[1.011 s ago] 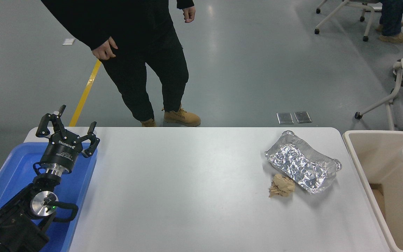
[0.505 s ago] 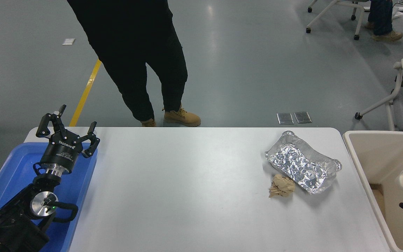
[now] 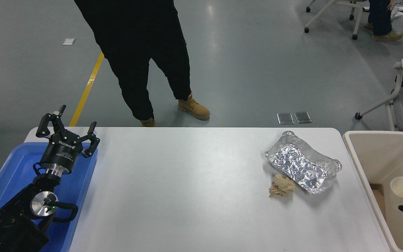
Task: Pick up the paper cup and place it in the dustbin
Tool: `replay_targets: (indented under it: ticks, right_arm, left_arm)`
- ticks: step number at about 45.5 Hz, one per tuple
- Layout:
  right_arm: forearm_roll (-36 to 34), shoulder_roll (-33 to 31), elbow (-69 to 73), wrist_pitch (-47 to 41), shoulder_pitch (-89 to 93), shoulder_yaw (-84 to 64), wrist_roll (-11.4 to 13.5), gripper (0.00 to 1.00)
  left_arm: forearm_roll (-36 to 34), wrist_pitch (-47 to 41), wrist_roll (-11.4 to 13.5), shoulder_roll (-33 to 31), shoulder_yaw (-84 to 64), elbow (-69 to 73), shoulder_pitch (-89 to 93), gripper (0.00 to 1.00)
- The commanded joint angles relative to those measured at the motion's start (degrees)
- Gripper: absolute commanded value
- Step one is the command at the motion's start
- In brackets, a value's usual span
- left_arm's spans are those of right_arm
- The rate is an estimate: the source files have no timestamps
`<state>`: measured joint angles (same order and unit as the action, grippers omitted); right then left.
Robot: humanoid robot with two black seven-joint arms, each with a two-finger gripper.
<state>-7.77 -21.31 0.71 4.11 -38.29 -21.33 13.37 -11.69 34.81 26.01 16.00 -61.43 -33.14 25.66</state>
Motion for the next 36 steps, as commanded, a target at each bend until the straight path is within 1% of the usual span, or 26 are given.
replay_targets:
  ticks: [1,7,11,16,21,30,36]
  right_arm:
    - [0.0,-2.7,5.1,0.6,-7.0,-2.5,0.0,1.00]
    - [0.0,-6.5,15.4,-0.1,-16.4,-9.5,0.0,1.00]
    - [0.6,-7.3,20.8,-0.8,-22.0,-15.7,0.0,1.00]
    - [0.9,-7.2,23.8,-1.0,-28.4,-22.4,-0.5,1.00]
    - [0.9,-6.1,25.6,-1.5,-33.3,-24.5,-0.5,1.00]
    - [1.2,-4.2,34.0,-7.7,-44.2,-26.4,-0.5,1.00]
    - [3.7,-3.5,40.8,-9.0,-50.8,-29.8,-0.5,1.00]
  left_arm:
    - [0.0,0.1,0.0,0.0,0.0,0.0,0.0,0.98]
    - [0.0,0.0,0.0,0.0,0.0,0.0,0.0,0.98]
    - [0.0,0.0,0.0,0.0,0.0,0.0,0.0,0.98]
    - [0.0,0.0,0.0,0.0,0.0,0.0,0.0,0.98]
    - [0.0,0.0,0.0,0.0,0.0,0.0,0.0,0.98]
    - [0.0,0.0,0.0,0.0,0.0,0.0,0.0,0.98]
    - [0.0,0.0,0.0,0.0,0.0,0.0,0.0,0.98]
